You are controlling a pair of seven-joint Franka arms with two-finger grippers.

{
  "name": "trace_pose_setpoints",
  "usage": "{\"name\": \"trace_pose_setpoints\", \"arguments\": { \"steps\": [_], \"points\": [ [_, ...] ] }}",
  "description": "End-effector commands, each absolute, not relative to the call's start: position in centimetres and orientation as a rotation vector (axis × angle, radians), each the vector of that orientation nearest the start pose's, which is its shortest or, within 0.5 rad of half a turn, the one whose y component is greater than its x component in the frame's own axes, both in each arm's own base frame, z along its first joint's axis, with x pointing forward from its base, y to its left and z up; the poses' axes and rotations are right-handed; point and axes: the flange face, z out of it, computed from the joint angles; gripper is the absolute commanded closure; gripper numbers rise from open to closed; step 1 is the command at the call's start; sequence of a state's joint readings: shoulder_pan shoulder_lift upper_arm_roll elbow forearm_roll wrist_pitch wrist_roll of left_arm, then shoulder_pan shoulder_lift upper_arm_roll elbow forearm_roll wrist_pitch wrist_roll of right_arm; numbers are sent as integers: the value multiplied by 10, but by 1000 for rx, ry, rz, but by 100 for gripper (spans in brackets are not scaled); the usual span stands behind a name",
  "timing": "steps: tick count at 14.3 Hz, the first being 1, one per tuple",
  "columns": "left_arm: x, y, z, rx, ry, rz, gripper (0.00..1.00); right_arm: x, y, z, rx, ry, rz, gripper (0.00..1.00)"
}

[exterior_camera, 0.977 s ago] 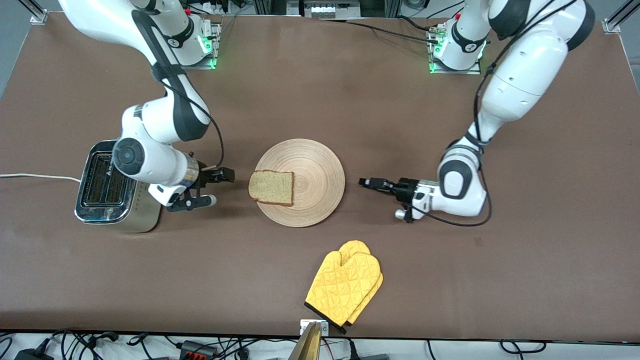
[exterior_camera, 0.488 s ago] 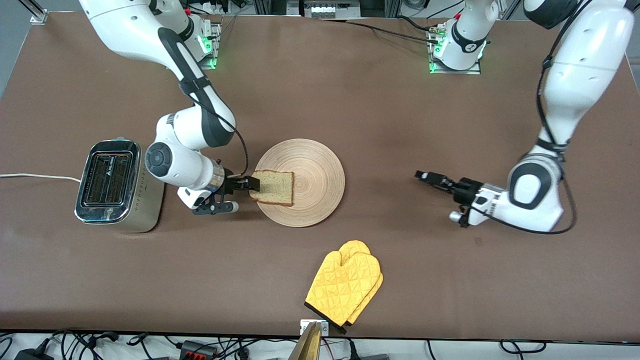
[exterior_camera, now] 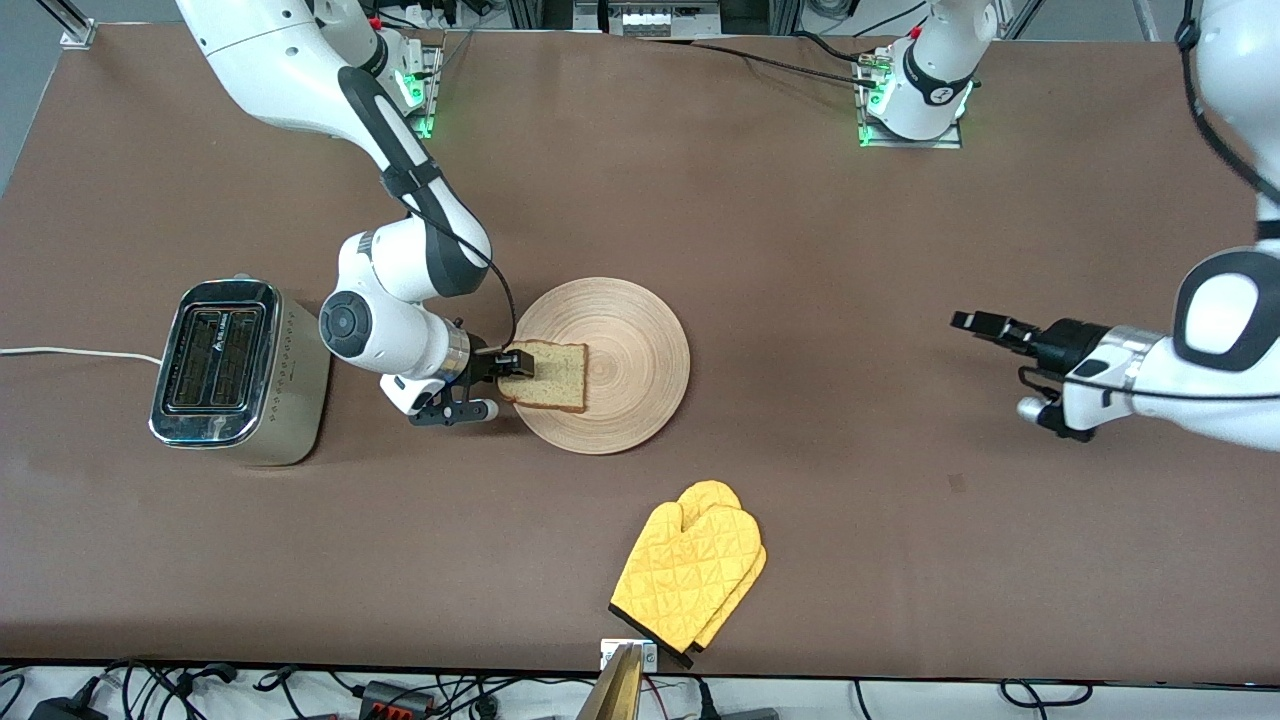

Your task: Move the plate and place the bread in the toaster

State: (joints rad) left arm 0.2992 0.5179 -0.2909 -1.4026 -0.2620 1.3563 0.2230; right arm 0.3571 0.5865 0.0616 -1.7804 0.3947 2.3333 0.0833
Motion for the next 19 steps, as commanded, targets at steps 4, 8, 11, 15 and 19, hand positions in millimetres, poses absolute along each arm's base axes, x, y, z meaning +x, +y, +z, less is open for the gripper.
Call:
{"name": "trace_pose_setpoints", "arguments": {
  "steps": [4,8,11,15,19],
  "points": [
    [608,26,504,-3290,203,570,0,602,272,226,-2832,-50,156,56],
    [599,20,537,-3200,163,433,0,604,267,226,-2837,-71,150,79],
    [588,18,533,-3185,76,452,0,602,269,225,-2856,-124,148,100],
    [551,-2,521,-3136,-57,461,0,605,266,231,-2892,-180,124,100],
    [536,-21,522,-3123,-26,366,0,616,262,297,-2990,-348,113,100]
  ]
}}
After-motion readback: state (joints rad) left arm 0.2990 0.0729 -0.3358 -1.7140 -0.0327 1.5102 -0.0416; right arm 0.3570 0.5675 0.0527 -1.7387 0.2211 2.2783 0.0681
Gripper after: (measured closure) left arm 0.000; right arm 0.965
